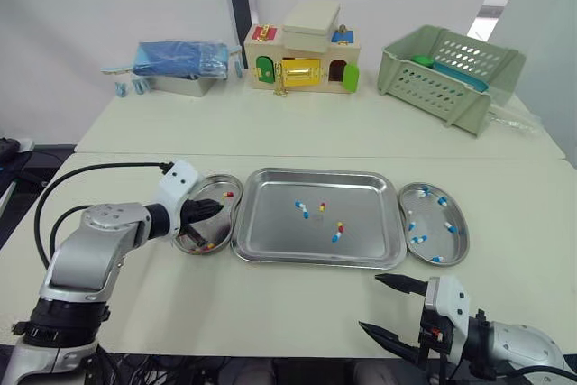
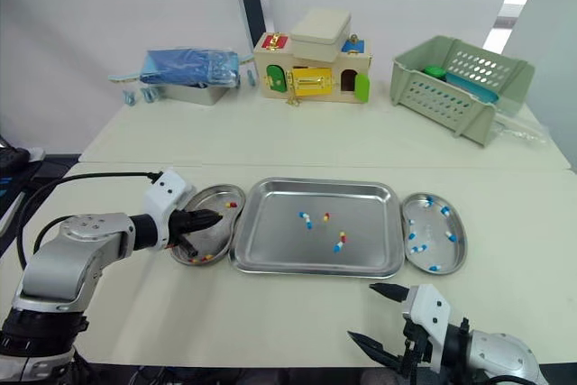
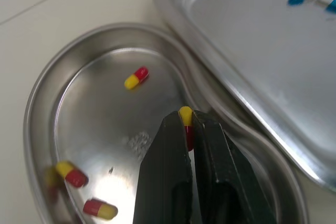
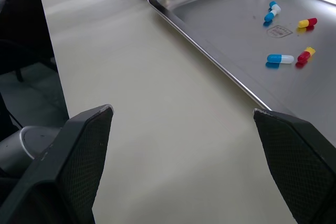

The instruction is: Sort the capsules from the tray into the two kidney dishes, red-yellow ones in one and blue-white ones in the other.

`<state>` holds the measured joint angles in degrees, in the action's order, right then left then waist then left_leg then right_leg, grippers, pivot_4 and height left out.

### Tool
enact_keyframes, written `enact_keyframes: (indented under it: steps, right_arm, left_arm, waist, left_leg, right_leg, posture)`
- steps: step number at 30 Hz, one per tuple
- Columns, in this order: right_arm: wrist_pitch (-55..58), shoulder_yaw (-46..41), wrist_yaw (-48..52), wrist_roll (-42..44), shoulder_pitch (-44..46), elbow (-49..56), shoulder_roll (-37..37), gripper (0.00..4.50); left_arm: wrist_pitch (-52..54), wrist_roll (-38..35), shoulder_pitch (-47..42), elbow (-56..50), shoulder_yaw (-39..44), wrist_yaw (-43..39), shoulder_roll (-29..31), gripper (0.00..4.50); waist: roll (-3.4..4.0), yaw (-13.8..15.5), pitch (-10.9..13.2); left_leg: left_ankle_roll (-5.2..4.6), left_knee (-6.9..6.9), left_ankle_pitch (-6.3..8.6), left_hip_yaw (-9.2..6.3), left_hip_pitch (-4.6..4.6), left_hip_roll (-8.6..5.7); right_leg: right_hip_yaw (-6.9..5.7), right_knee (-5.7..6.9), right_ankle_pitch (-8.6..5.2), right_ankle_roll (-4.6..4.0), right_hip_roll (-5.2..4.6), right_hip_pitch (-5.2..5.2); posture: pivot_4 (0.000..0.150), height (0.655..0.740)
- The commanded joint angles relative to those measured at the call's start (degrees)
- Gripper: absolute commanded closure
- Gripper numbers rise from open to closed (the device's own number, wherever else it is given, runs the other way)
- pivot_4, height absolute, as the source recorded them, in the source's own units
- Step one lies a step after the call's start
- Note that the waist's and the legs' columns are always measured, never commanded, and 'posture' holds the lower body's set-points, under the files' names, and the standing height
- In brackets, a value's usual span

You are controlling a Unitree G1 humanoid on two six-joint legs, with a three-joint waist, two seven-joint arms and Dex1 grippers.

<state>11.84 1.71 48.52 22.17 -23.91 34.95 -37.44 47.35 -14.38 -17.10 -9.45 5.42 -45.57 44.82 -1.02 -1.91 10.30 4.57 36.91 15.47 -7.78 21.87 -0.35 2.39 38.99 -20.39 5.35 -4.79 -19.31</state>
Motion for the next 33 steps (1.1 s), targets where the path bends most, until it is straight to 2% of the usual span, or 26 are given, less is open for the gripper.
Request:
enact_keyframes:
  steps: [1, 2, 5, 17, 21, 25, 29, 33]
  right_arm:
    - [-0.4, -0.7, 0.9, 1.4, 0.4, 0.7, -0.3, 0.0]
    - [-0.3, -0.7, 0.9, 1.4, 0.5, 0.7, -0.3, 0.0]
    - [-0.2, -0.7, 0.9, 1.4, 0.5, 0.8, -0.4, 0.0]
    - [-0.1, -0.9, 0.7, 1.5, -0.2, 1.2, -0.2, 0.0]
    - [0.3, -2.7, 0.9, 2.8, -0.7, 1.6, -0.7, 0.0]
    - [1.3, -6.4, 2.1, 4.9, -1.6, 1.5, -2.4, 0.0]
    - [5.3, -13.9, 5.5, 10.3, -3.5, 0.4, -6.8, 0.0]
    - [6.1, -21.4, 10.5, 11.8, -5.7, -5.4, -10.6, 0.0]
  left_arm:
    - [-1.6, -0.7, 0.2, -0.9, 1.8, 0.8, 0.3, 4.49]
    - [-1.6, -1.0, 0.3, -1.0, 1.9, 0.8, 0.2, 4.49]
    - [-1.5, -1.7, 0.4, -1.0, 2.1, 1.1, 0.1, 3.72]
    - [-3.2, -2.7, 0.4, -0.1, 1.5, 0.2, 1.2, 0.02]
    - [-3.1, -6.0, 2.6, -1.4, 4.8, -3.5, 3.3, 0.02]
    - [-7.2, -7.0, 9.1, -0.8, 10.3, -9.1, 9.0, 0.02]
    - [-11.9, -5.9, 16.8, 2.2, 17.0, -14.9, 15.9, 0.02]
    - [-12.9, -5.9, 22.9, 4.9, 25.4, -18.2, 19.5, 0.02]
  waist:
    - [0.0, 0.0, 0.0]
    - [0.0, 0.0, 0.0]
    - [0.0, 0.0, 0.0]
    - [0.0, 0.0, 0.0]
    - [0.0, -0.2, 0.0]
    - [0.01, -0.6, 0.0]
    - [0.01, -0.5, 0.0]
    - [-0.01, -0.2, 0.0]
  left_leg:
    - [0.0, 0.0, 0.0, 0.0, 0.0, 0.0]
    - [0.0, 0.0, 0.0, 0.0, 0.0, 0.0]
    - [0.0, 0.0, 0.0, 0.01, 0.0, 0.0]
    - [0.0, 0.0, 0.0, 0.0, -0.01, 0.0]
    - [0.0, -0.01, 0.0, 0.01, 0.0, 0.01]
    - [0.0, -0.05, 0.0, 0.02, -0.02, 0.04]
    - [-0.01, -0.07, 0.01, 0.04, -0.02, 0.02]
    - [-0.03, -0.09, 0.02, 0.06, -0.04, 0.02]
  right_leg:
    - [0.0, 0.0, 0.0, 0.0, 0.0, 0.0]
    - [0.0, 0.0, 0.0, 0.0, 0.0, 0.0]
    - [0.0, 0.0, 0.0, 0.0, 0.0, 0.0]
    - [0.0, 0.01, 0.0, 0.0, 0.0, 0.0]
    - [0.01, 0.01, 0.0, 0.0, 0.0, -0.01]
    - [0.01, 0.02, 0.0, 0.0, 0.0, -0.03]
    - [0.03, 0.0, 0.0, -0.01, 0.0, -0.01]
    - [0.01, -0.02, 0.0, -0.01, -0.01, 0.01]
  posture:
    - [0.15, 0.74]
    - [0.15, 0.74]
    - [0.15, 0.74]
    - [0.15, 0.74]
    - [0.15, 0.74]
    - [0.15, 0.74]
    - [0.15, 0.74]
    - [0.15, 0.74]
